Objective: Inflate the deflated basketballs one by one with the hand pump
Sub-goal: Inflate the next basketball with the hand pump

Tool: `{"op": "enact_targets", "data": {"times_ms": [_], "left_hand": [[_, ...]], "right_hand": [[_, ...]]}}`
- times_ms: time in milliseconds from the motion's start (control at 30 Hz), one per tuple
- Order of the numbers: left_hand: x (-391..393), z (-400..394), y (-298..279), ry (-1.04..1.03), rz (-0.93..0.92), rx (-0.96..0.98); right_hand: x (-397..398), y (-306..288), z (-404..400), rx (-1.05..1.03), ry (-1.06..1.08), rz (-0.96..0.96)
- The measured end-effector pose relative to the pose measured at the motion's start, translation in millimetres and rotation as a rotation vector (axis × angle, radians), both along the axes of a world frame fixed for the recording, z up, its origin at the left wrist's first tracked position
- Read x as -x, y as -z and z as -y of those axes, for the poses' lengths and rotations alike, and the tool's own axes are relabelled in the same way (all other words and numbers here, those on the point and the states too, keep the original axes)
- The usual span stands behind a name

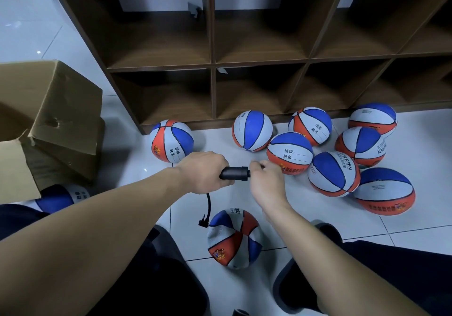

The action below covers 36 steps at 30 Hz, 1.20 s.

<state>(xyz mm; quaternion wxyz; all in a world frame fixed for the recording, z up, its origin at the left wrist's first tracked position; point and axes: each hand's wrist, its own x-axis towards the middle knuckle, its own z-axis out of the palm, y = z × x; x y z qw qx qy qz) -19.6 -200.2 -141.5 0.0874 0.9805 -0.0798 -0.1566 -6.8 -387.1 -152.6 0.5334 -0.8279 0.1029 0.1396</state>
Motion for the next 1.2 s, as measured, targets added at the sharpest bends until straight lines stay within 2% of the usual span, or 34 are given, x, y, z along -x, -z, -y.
{"op": "enact_targets", "data": {"times_ms": [333, 533, 867, 1200], "left_hand": [[-0.2, -27.7, 7.6, -0.127, -0.035, 0.018], [1.2, -13.9, 3.4, -0.086, 0.021, -0.026], [1.5, 12.8, -7.2, -0.032, 0.044, -0.040], [-0.2, 11.4, -0.1, 0.005, 0.047, -0.031]], "right_hand": [[-36.8, -9.4, 43.6, -0.104, 0.309, -0.037], [-19.8, -9.6, 27.8, -0.020, 0.210, 0.077], [-0.3, -5.9, 0.3, 0.005, 0.046, 0.066], [-0.1, 0.0, 1.7, -0.006, 0.019, 0.010]]}}
